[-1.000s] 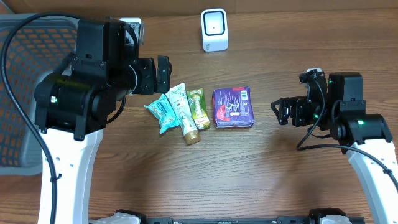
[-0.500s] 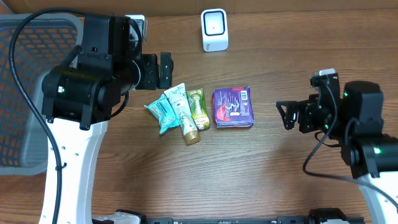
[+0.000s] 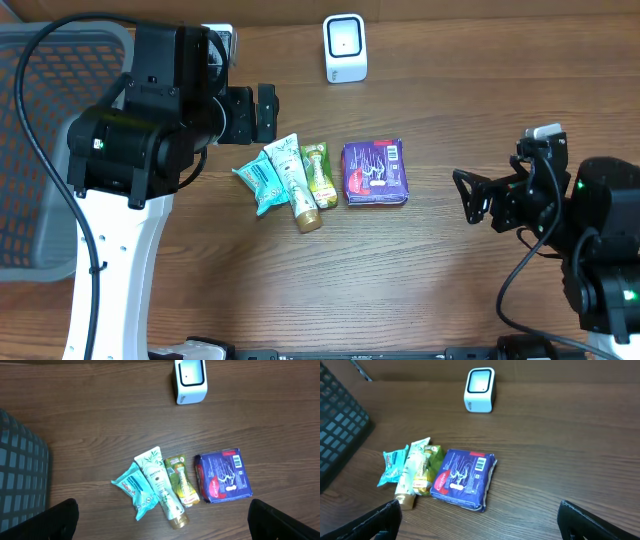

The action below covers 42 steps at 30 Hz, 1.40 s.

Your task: Scan the item barcode

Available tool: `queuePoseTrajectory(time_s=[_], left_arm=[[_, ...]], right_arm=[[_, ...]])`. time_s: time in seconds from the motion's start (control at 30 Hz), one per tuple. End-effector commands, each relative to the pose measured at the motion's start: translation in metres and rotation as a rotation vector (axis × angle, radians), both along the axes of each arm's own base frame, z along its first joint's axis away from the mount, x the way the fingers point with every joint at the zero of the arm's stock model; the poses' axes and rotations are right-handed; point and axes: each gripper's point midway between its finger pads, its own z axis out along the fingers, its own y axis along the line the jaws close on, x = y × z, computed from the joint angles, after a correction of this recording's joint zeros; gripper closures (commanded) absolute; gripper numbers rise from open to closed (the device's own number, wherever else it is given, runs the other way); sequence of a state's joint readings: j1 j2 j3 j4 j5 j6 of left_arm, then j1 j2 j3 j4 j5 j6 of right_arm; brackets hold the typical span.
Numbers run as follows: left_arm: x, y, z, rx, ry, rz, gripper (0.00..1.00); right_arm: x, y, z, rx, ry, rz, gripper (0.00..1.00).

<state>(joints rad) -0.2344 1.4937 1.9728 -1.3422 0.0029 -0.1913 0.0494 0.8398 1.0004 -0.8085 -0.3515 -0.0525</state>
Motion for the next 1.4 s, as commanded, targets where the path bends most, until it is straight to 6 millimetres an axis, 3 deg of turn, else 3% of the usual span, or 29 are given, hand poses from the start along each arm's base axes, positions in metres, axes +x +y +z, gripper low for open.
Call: queuePoseTrajectory(time_s=[0.0,0.43,0.73,1.0,1.13,1.37], left_arm=[[0.003,0.001,0.002,0.002,-0.008,0.011,0.00],[0.003,0.001,0.002,0.002,-0.008,0.011,0.00],[0.003,0.001,0.002,0.002,-0.008,0.011,0.00],[0.003,0.001,0.002,0.001,-0.008,0.011,0.00],[0.003,0.001,0.002,0.002,-0.008,0.011,0.00],[0.003,0.001,0.002,0.002,-0.008,0.011,0.00]], right_arm=[[-0.007,0.000,0.016,0.001,-0.048,-0.001,0.00],[-0.032,-0.005,0.042,-0.001,-0.180,-0.017,0.00],[-0.014,-0.019,0.043,-0.008,-0.556,-0.106,0.00],[-0.022,-0.028,0.007,0.010,-0.819,-0.167,0.00],[-0.026,-0.030,-0.021,0.015,-0.830,-0.197,0.00],[-0.031,-0.026,-0.050,0.015,-0.805,-0.183,0.00]])
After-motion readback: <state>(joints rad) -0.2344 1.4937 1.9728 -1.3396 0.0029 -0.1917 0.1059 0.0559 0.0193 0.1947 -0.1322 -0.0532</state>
